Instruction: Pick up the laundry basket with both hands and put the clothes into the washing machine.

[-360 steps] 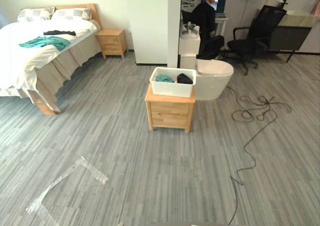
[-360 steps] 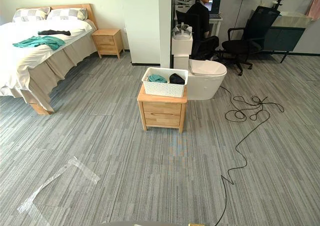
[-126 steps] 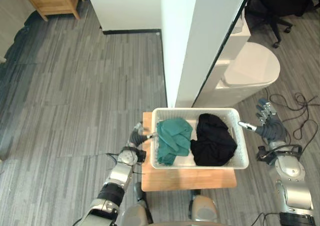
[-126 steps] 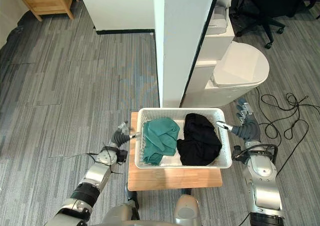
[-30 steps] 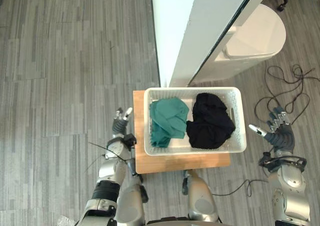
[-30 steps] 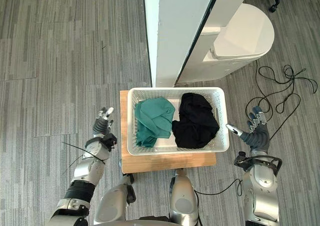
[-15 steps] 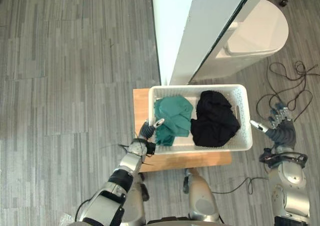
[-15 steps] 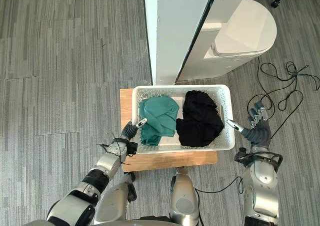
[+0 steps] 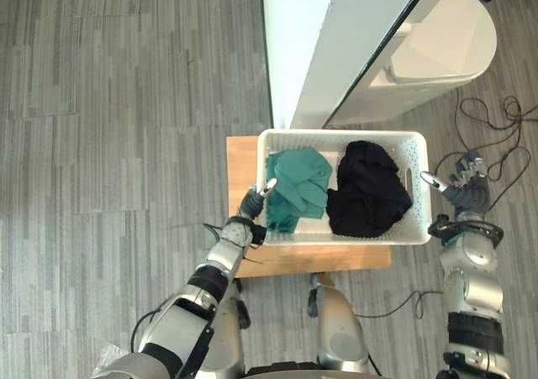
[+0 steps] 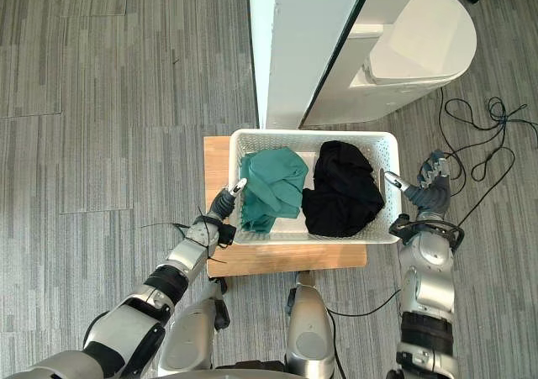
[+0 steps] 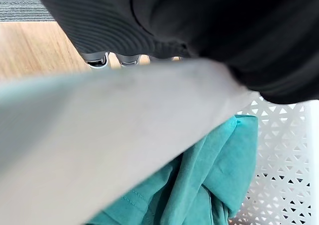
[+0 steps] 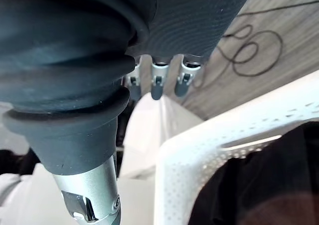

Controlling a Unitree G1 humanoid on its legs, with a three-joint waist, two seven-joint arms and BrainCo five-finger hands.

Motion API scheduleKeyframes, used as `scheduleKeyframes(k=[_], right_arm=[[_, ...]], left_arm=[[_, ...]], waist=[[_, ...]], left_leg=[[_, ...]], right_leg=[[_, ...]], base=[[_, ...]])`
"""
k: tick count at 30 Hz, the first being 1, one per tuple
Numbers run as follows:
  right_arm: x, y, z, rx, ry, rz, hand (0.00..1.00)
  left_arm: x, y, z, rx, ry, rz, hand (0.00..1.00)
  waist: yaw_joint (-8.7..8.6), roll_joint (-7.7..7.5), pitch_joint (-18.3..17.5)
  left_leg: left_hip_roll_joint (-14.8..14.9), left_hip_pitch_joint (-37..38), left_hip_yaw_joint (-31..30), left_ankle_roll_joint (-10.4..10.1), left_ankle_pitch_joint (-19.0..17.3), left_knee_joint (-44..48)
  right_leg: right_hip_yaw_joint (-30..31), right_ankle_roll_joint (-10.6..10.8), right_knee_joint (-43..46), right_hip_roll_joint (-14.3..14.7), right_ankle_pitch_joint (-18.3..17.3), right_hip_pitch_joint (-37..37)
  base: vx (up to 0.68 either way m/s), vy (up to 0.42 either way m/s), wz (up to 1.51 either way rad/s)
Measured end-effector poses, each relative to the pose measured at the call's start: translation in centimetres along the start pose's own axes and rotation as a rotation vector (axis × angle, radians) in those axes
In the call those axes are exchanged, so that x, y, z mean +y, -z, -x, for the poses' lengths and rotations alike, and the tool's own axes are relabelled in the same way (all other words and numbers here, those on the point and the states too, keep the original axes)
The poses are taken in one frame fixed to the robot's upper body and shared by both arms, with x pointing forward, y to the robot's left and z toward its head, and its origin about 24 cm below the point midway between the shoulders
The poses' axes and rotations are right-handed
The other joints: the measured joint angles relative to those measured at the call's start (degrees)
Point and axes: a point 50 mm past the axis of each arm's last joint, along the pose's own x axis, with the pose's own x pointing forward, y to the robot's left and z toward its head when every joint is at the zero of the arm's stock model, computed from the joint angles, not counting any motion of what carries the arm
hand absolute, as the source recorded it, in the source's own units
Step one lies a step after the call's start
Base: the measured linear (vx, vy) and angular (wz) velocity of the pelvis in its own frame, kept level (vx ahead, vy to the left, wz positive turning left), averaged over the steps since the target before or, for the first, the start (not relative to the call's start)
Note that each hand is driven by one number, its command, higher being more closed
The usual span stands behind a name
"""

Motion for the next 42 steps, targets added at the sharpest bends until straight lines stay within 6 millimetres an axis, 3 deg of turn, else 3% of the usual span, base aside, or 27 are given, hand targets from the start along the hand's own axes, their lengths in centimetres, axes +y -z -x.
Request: scheduleKeyframes(k=[7,17,25,31,34,40,41,42], right_arm=[[-0.9,2.2,-2.3,0.151,0.076,0.01,0.0],[0.5,3.5,-3.8,0.254,0.07,-0.025,0.0],[1.1,3.3,-5.0,0.284,0.048,0.028,0.0],[0.6,3.2,-6.7,0.375,0.103,-0.023,0.0],[-0.7,2.9,-7.0,0.384,0.139,-0.02,0.0],[-0.7,2.2,-7.5,0.37,0.126,-0.028,0.0],[-0.7,2.2,-7.5,0.368,0.12,-0.017,1.0],[-0.5,2.1,-7.6,0.364,0.107,-0.002,1.0]], left_arm=[[0.2,-0.2,-0.1,-0.005,-0.018,-0.021,0.0],[0.4,-0.5,-0.3,-0.016,-0.025,-0.016,0.0],[0.8,-1.3,-0.5,-0.044,-0.041,0.006,0.0],[0.9,-3.1,-1.0,-0.093,-0.045,0.017,0.0],[0.4,-4.6,-1.3,-0.129,-0.036,0.064,0.0],[0.5,-6.1,-1.5,-0.166,-0.038,0.099,0.0],[0.5,-6.2,-1.6,-0.168,-0.042,0.106,0.0],[0.6,-6.2,-1.6,-0.166,-0.047,0.114,0.0]], waist=[[0.01,-0.01,0.0],[-0.02,0.15,0.1],[-0.35,0.54,0.4],[0.1,1.63,1.0],[1.26,2.26,1.2],[1.35,2.29,1.2],[1.36,2.28,1.2],[1.36,2.28,1.2]], left_leg=[[-0.1,-0.6,-0.6,0.0,0.7,-0.7],[-0.2,-1.7,-0.8,0.1,0.8,-0.7],[-0.4,-3.0,-1.2,0.5,1.8,-1.4],[-0.4,-5.4,-2.7,0.2,3.1,-1.8],[-0.3,-7.3,-2.9,0.1,3.9,-1.8],[0.0,-9.6,-3.2,-0.1,4.7,-1.7],[0.0,-9.7,-3.1,0.0,4.8,-1.7],[0.0,-9.7,-3.0,0.0,4.9,-1.7]], right_leg=[[-0.1,0.4,0.0,0.0,0.3,-0.6],[0.3,0.6,0.0,-0.1,1.4,-1.8],[0.3,0.5,-0.2,-0.1,2.6,-3.3],[-0.4,0.5,0.0,-0.1,2.6,-5.1],[-0.5,0.5,0.2,0.0,2.6,-6.8],[-0.8,0.4,1.2,0.1,2.7,-9.3],[-0.7,0.4,1.4,0.1,2.7,-9.6],[-0.6,0.4,1.5,0.1,2.7,-9.7]], base=[[0.02,0.006,0.03],[0.0,0.0,0.0],[0.0,0.007,0.01],[-0.02,0.006,0.1],[-0.02,-0.001,0.04],[-0.01,-0.001,0.03],[0.0,0.0,0.0],[0.0,0.0,0.0]])
